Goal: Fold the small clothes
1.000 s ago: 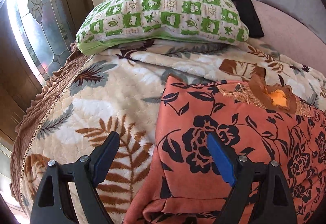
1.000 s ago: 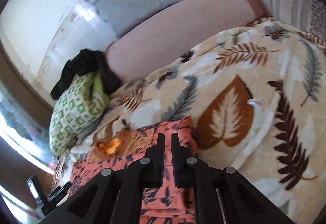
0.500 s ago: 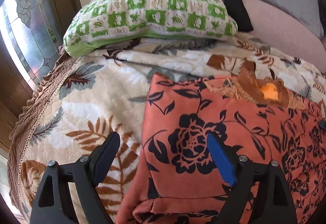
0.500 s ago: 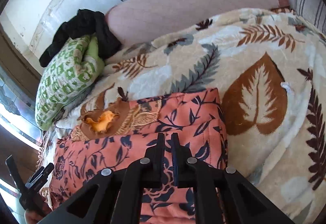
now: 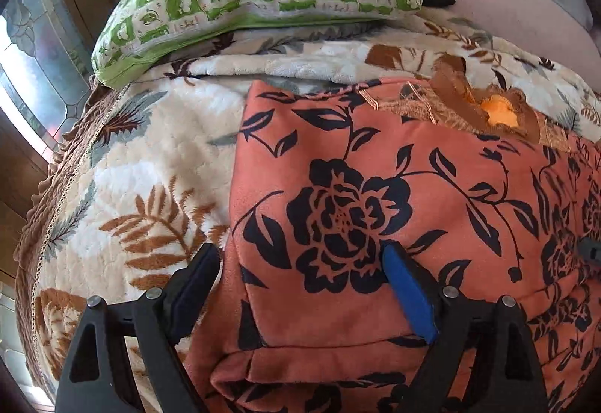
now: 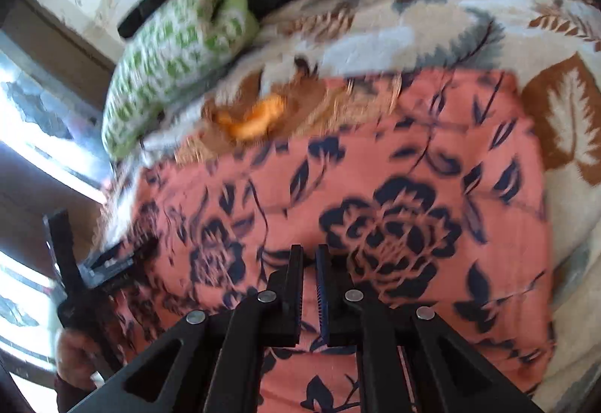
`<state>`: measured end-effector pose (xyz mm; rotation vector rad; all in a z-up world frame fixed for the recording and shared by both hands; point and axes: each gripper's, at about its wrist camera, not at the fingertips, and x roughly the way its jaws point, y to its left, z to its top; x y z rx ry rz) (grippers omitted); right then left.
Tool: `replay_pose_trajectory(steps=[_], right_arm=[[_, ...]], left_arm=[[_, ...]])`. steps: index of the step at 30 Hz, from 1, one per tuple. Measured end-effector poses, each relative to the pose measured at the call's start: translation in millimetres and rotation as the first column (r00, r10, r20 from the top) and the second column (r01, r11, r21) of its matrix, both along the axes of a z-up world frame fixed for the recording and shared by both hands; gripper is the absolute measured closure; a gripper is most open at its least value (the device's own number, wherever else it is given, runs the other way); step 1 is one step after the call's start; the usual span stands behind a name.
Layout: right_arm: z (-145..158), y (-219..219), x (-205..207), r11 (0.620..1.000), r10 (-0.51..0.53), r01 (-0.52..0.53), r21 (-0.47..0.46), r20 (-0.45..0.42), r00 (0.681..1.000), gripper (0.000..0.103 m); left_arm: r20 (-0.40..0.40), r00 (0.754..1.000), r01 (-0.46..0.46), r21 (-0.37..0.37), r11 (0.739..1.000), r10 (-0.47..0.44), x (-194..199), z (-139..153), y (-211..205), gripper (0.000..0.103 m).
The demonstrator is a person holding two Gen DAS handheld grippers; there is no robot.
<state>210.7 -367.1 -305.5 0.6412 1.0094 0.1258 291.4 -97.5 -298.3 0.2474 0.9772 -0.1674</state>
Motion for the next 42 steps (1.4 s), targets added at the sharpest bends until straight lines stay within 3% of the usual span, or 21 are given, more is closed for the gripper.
replay_pose_trajectory(steps=[2, 3, 8, 10, 14, 16, 19, 23, 28, 34, 38, 42], right_arm=[[5.3, 8.1, -3.4, 0.998, -0.021, 0.024, -0.058, 0.05, 0.999, 0.094], [9.7, 9.0, -2.5, 0.998, -0.014, 0.016, -0.06, 0.03, 0.999, 0.093], [23.2, 11.6, -11.6, 1.0, -0.017, 0.016, 0.004, 0.071, 0.997, 0.094], [11.3, 20.7, -8.8, 1.0, 0.009, -0.009, -0.014, 0.009, 1.0, 0.093], [15.2, 22.2, -20.6, 0.999, -0.021, 0.021, -0.029, 0.013, 1.0, 0.094], [31.1, 19.7, -35.1, 0.999, -0.035, 0.035, -0.003, 0.059, 0.998, 0.094], [61.9, 21.4, -62.8, 0.997, -0.068, 0.075, -0.036, 0.17, 0.983, 0.094], [97.1, 28.5, -109.5, 0.986, -0.091, 0.13, -0.108, 0.309, 0.947, 0.094], [123.5, 32.0, -166.1, 0.971, -0.119, 0.193, -0.14, 0.416, 0.901, 0.094], [144.6, 43.0, -220.9, 0.957, -0.136, 0.243, -0.158, 0.495, 0.858, 0.094], [153.5, 58.5, -245.5, 0.952, -0.109, 0.238, -0.192, 0.514, 0.851, 0.094], [156.1, 69.6, -263.1, 0.955, -0.09, 0.22, -0.198, 0.513, 0.854, 0.094]], left_arm=[[-0.016, 1.0, 0.006, -0.042, 0.999, -0.007, 1.0, 6.9, 3.3, 0.013], [0.007, 1.0, 0.004, -0.069, 0.998, -0.003, -1.0, 11.8, 5.6, 0.013], [0.12, 0.993, 0.002, -0.134, 0.991, 0.014, -23.7, 42.2, -1.0, 0.013], [0.167, 0.986, 0.0, -0.134, 0.991, 0.023, -37.8, 54.4, -6.6, 0.013], [0.232, 0.973, 0.015, -0.125, 0.992, 0.015, -66.6, 75.8, -11.0, 0.013], [0.267, 0.963, 0.005, -0.119, 0.993, 0.027, -81.0, 86.9, -9.5, 0.013], [0.32, 0.946, -0.011, -0.12, 0.993, 0.049, -106.2, 107.3, -5.2, 0.013], [0.361, 0.928, -0.033, -0.155, 0.987, 0.088, -143.7, 133.7, 6.3, 0.011], [0.403, 0.906, -0.057, -0.189, 0.98, 0.131, -181.1, 167.1, 21.0, 0.011], [0.451, 0.884, -0.03, -0.212, 0.977, 0.125, -227.9, 203.5, 29.5, 0.005], [0.524, 0.846, -0.011, -0.175, 0.984, 0.103, -258.6, 221.4, 25.9, 0.0], [0.519, 0.852, 0.022, -0.174, 0.985, 0.073, -275.1, 231.1, 24.1, 0.0]])
